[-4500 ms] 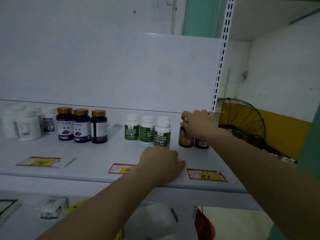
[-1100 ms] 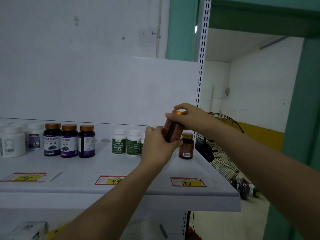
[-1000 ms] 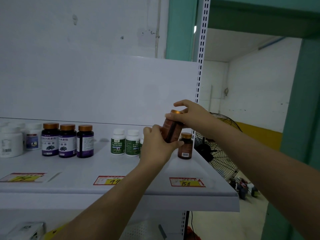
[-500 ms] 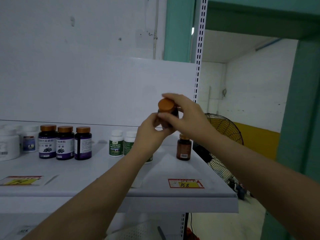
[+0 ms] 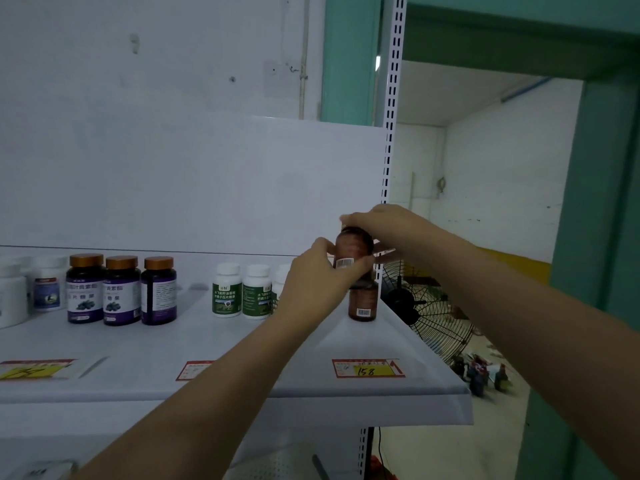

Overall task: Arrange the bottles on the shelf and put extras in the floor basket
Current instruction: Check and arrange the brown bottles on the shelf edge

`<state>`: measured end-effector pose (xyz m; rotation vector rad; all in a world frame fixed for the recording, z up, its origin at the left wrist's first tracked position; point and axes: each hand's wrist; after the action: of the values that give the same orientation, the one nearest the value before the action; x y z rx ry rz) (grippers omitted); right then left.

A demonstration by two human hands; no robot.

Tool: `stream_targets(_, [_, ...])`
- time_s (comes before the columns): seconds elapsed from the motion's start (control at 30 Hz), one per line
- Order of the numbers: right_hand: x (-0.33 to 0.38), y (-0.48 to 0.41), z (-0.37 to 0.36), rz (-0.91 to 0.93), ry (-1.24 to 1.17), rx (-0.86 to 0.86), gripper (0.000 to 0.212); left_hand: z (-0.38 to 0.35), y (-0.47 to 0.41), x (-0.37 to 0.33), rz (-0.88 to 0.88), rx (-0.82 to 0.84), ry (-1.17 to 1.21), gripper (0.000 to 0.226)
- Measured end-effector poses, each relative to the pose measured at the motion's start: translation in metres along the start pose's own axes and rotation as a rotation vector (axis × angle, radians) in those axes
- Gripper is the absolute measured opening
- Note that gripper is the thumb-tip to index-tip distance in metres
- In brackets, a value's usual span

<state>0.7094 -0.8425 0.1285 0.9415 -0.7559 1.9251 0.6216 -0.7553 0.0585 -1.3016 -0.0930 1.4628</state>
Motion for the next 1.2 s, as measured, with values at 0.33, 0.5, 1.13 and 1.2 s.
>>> stream_targets(0.33, [0.003, -0.006, -0.008, 0.298, 0.337, 0.060, 0.035, -0.012, 0.013, 0.017, -0.109, -0.035, -0.490, 0.057])
stream_targets(0.5, [-0.007, -0.025, -0.018, 0.365, 0.512, 0.040, 0.032, -0.009, 0.030, 0.032, -0.153, 0.148, -0.683, 0.032])
stream_targets(1.13, [-0.079, -0.068, -0.071, 0.332, 0.815, -0.240, 0.035, -0.015, 0.045, 0.060, -0.182, 0.603, -0.976, 0.033])
stream_targets(1.2, [-0.078, -0.067, -0.068, 0.334, 0.853, -0.213, 0.037, -0.013, 0.046, 0.059, -0.268, 0.675, -1.040, 0.035])
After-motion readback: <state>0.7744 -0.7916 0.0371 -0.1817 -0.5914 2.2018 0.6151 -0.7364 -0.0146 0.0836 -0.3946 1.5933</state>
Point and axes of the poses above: each hand's wrist, its own y-axis away from the middle knuckle, its own z-axis out of the back of the hand, x = y × z, and after that the axes turned 10 degrees about -z, right-handed
